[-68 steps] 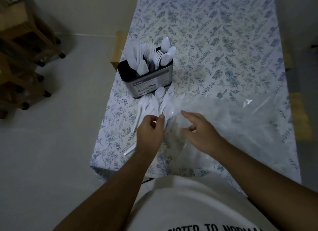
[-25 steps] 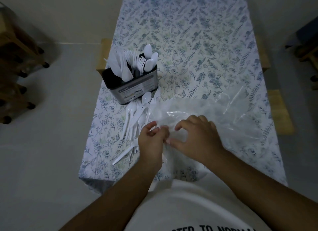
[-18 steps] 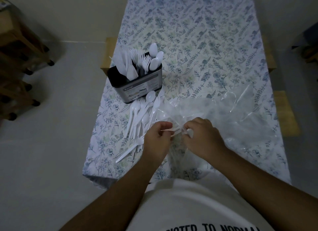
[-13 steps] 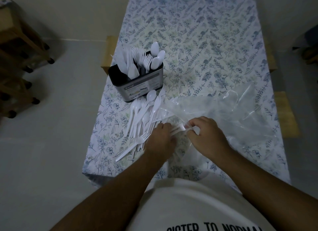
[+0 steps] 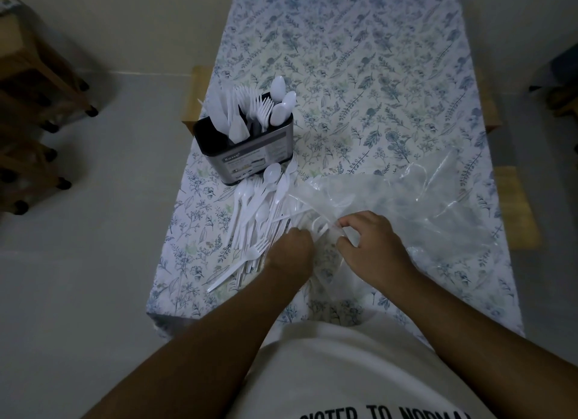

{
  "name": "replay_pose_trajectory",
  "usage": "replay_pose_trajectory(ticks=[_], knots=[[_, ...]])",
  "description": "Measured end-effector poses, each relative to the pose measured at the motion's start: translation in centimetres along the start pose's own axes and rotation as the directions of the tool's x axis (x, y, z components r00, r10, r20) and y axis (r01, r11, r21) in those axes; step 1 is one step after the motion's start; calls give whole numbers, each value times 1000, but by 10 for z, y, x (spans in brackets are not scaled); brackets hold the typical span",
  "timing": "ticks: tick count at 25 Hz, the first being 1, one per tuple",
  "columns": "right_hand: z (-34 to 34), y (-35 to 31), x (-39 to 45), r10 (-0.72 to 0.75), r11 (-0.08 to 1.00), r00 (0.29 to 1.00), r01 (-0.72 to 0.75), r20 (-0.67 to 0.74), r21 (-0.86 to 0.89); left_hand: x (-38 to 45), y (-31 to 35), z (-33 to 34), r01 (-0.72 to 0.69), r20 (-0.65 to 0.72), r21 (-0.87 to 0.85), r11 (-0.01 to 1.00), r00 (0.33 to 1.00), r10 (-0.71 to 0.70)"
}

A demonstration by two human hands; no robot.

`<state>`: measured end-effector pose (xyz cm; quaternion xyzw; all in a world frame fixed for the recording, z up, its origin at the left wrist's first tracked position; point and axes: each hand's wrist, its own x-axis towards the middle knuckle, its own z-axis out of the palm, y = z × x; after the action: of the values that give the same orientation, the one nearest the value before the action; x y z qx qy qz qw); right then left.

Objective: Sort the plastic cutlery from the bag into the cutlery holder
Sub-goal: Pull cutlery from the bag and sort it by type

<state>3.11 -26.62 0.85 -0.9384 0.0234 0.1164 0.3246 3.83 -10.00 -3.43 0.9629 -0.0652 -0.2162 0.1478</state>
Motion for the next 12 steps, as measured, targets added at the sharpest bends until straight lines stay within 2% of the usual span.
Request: replay_pose_trajectory(ticks=[2,5,9,12], knots=[[1,4,2,-31,999,999,32,30,-29,-11,-9,3,49,-42,-103,994,998,-54],[7,10,14,-97,972,975,136,202,-190,-32,-29,9,144,-72,-214,966,984,-163],[4,7,39,76,971,954,-5,291,-237,-58,-47,16,229,-82,-328,917,960,-269],[4,10,50,153,962,939,-71,307,-264,-73,-47,13,289,-75,-485,825,927,-369]])
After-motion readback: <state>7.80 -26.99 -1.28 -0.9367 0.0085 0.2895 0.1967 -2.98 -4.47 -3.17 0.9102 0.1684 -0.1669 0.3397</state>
